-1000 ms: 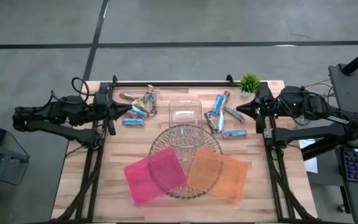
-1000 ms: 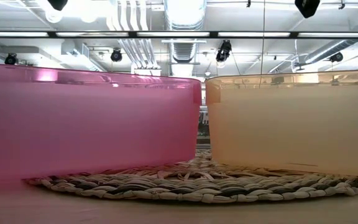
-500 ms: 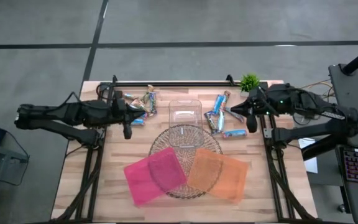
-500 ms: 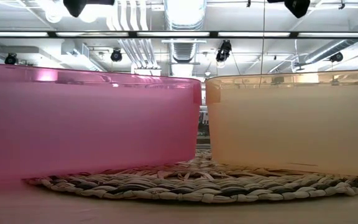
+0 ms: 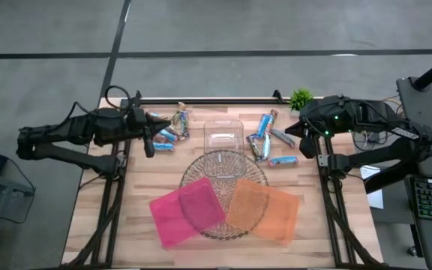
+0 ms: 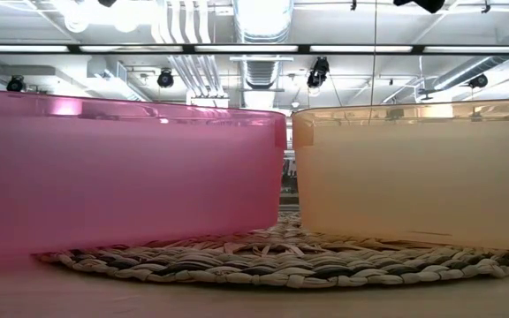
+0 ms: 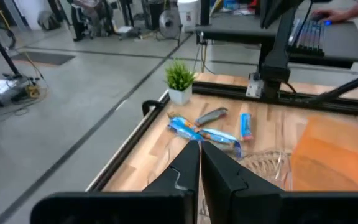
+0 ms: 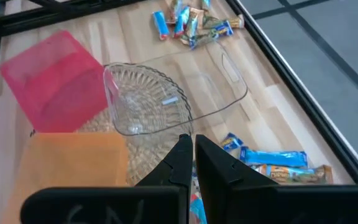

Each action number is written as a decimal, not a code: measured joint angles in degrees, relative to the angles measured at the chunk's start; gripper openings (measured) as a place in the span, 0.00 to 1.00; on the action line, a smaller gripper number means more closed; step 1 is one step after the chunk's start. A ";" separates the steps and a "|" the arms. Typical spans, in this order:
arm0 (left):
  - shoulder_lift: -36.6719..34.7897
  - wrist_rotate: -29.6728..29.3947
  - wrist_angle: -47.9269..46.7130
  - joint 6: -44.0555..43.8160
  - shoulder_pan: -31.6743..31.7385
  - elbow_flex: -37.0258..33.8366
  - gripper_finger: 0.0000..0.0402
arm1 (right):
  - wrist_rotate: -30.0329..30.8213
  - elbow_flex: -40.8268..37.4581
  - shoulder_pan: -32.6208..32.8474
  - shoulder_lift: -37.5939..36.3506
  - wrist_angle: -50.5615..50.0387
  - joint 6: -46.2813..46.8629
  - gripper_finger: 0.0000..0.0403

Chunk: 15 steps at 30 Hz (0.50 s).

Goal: Pick and place Granola Bars by type
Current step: Put the red granola bar into the red bin

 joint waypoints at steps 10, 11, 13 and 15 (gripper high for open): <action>1.37 10.55 -2.21 -0.13 6.93 0.73 0.00 | 0.40 -1.51 -0.01 1.28 -3.00 0.04 0.03; 1.57 10.70 -2.25 -0.01 7.33 0.73 0.00 | 0.40 -1.52 -0.01 1.47 -3.74 0.02 0.03; 1.99 11.37 -3.41 0.65 8.27 0.71 0.00 | 0.42 -1.54 -0.01 2.19 -4.91 -0.02 0.03; 2.49 11.82 -4.33 0.86 9.23 0.71 0.00 | 0.44 -1.54 -0.01 2.93 -5.93 -0.03 0.03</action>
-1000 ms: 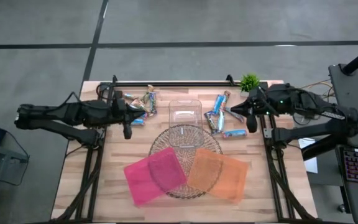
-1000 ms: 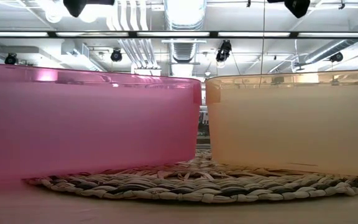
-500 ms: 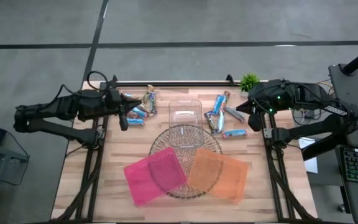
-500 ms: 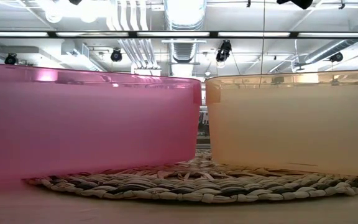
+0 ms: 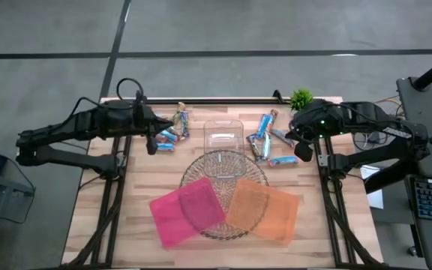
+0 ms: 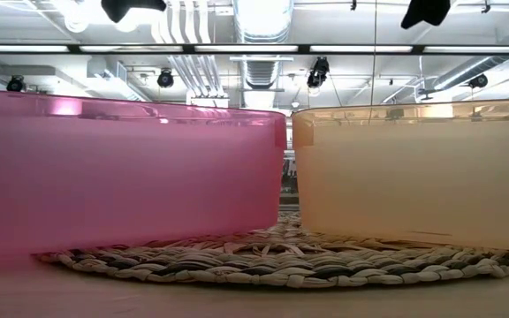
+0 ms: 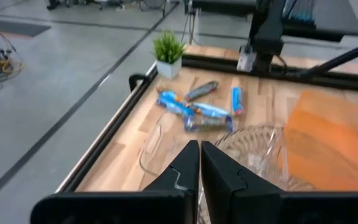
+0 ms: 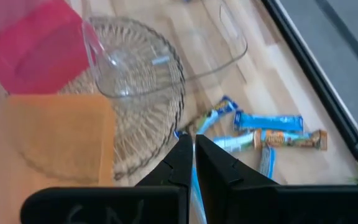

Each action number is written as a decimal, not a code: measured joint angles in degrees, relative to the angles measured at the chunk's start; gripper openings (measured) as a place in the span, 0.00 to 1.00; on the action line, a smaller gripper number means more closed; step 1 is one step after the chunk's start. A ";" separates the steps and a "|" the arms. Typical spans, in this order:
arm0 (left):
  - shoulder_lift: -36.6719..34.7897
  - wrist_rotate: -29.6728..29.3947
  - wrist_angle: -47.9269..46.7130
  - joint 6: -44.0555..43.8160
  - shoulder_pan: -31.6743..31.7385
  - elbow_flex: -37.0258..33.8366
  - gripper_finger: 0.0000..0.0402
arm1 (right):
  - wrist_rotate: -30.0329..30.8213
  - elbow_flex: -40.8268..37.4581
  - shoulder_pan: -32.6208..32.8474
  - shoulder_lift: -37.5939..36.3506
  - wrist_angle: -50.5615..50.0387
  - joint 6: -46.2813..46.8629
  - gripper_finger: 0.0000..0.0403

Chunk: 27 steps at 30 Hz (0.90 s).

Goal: Pick and place Granola Bars by type
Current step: Put the red granola bar into the red bin

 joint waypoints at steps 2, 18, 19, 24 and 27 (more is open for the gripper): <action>0.46 0.75 -0.87 -0.06 0.60 -0.10 0.00 | 0.00 -0.02 0.00 0.77 -0.90 0.00 0.03; 1.62 1.47 -4.96 -0.19 0.99 -0.15 0.00 | -0.07 -0.04 0.04 5.81 -2.17 -6.59 0.03; 1.35 1.44 -5.75 -0.23 1.00 -0.17 0.00 | -0.08 -0.04 0.04 6.13 -2.17 -6.27 0.03; 0.84 -0.13 -11.91 -1.47 1.02 -0.20 0.00 | -0.11 -0.04 0.04 7.30 -2.32 -5.79 0.03; 1.05 -3.27 -13.89 -2.39 1.02 -0.26 0.00 | -0.12 -0.04 0.04 7.86 -2.54 -5.77 0.03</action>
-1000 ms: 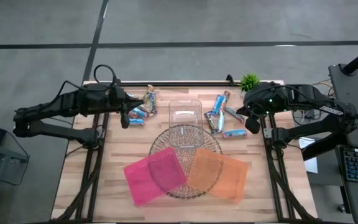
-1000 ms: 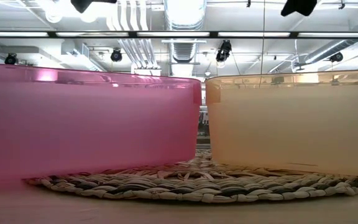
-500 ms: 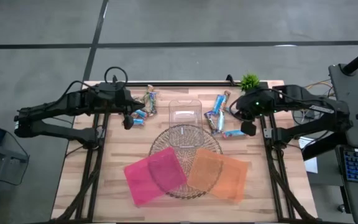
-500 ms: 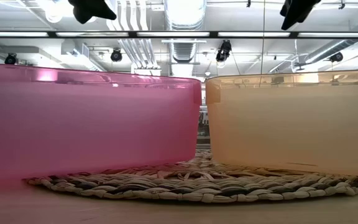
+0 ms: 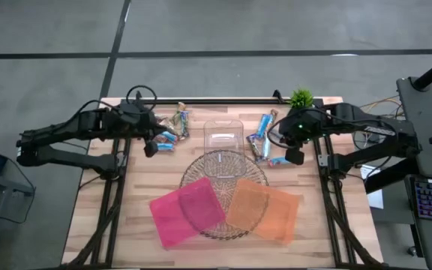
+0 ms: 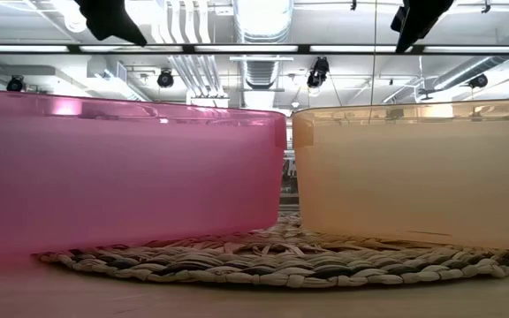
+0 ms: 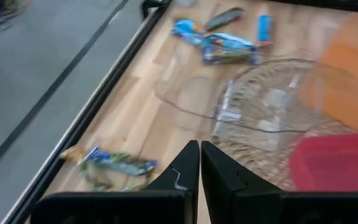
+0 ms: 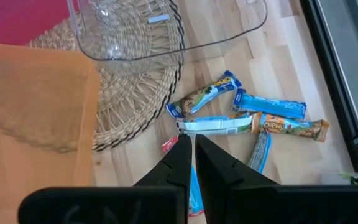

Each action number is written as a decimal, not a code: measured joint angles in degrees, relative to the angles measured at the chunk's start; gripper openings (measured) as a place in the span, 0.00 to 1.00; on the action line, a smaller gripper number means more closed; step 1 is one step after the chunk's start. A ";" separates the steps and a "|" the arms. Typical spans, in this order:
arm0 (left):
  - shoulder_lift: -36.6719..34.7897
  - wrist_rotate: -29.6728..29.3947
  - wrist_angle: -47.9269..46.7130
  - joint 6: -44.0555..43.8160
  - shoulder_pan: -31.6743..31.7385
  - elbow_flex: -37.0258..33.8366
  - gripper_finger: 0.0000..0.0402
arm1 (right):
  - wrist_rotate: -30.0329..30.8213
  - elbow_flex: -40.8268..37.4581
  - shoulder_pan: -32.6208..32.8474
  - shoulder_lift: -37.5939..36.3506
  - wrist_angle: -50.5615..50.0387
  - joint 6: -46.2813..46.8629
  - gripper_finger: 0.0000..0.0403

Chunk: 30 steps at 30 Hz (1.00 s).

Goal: Pick and place Granola Bars by type
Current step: Put the red granola bar into the red bin

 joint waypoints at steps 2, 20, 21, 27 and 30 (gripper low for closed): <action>0.29 -2.34 0.00 -0.77 0.05 0.02 0.00 | -0.01 0.00 0.00 0.33 -0.02 -0.02 0.03; 0.71 -3.08 -0.31 0.62 0.38 0.07 0.00 | -0.10 -1.70 0.00 0.67 -0.67 -2.81 0.03; 0.71 -3.06 -0.33 0.62 0.39 0.07 0.00 | -0.11 -1.70 0.00 0.66 -0.87 -2.77 0.03; 0.84 -3.08 -0.30 0.94 0.37 0.04 0.00 | -0.14 -1.70 0.00 0.66 -1.33 -2.78 0.03; 0.84 -3.08 -0.26 1.06 0.37 0.04 0.00 | -0.40 -1.70 0.00 0.66 -1.33 -2.69 0.03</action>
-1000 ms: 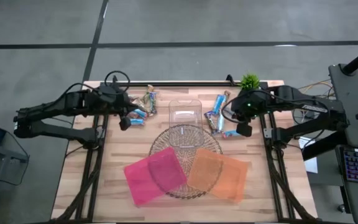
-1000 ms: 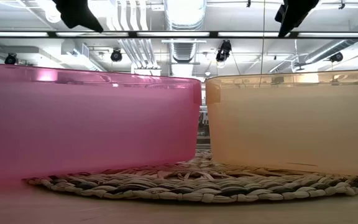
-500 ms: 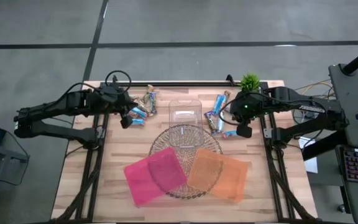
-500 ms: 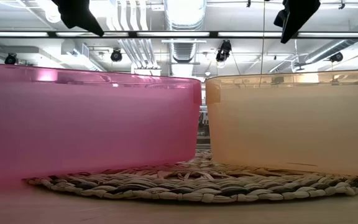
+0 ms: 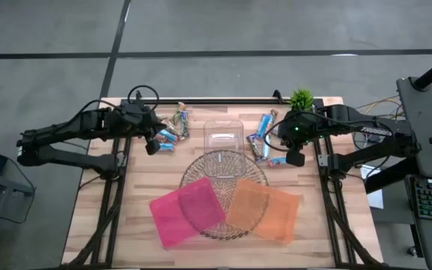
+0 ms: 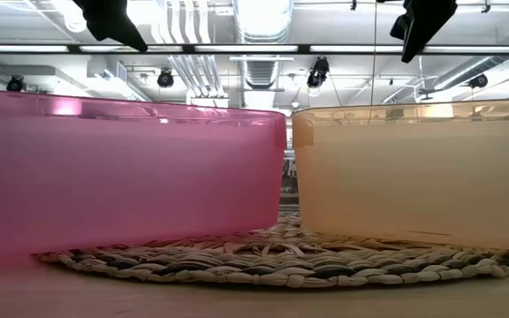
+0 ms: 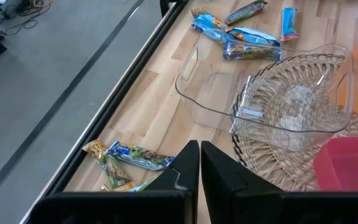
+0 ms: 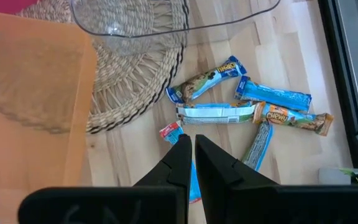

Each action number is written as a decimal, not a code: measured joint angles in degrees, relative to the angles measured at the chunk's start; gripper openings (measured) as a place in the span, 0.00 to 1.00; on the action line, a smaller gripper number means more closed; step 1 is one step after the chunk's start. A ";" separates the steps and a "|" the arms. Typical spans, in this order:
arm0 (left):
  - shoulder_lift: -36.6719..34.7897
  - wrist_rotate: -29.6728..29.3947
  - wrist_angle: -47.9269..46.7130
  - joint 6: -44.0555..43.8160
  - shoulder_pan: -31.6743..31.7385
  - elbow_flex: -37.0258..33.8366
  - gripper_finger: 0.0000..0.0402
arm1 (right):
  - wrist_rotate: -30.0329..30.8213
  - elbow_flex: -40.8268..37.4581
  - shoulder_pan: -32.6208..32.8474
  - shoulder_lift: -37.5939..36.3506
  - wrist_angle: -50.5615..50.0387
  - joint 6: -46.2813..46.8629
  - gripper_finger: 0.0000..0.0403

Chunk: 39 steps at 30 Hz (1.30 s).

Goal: Pick and place Granola Bars by type
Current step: Put the red granola bar into the red bin

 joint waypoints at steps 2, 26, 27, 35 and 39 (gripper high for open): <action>0.00 -0.02 0.07 0.02 0.00 0.00 0.00 | -0.13 0.00 0.00 -0.02 0.00 0.47 0.03; 0.20 -0.01 0.15 -4.93 0.00 -0.04 0.00 | -5.17 -16.05 -0.02 -0.04 0.85 1.45 0.03; 0.20 0.00 0.15 -4.92 0.00 -0.04 0.00 | -6.65 -17.23 -0.08 -0.04 1.36 1.20 0.04; 0.20 0.00 0.13 -5.16 0.00 -0.04 0.00 | -8.27 -21.66 -0.17 -0.04 2.80 -0.22 0.24; 0.20 0.00 0.11 -5.91 0.00 -0.04 0.00 | -4.66 -21.66 -0.33 0.07 4.01 -0.48 0.37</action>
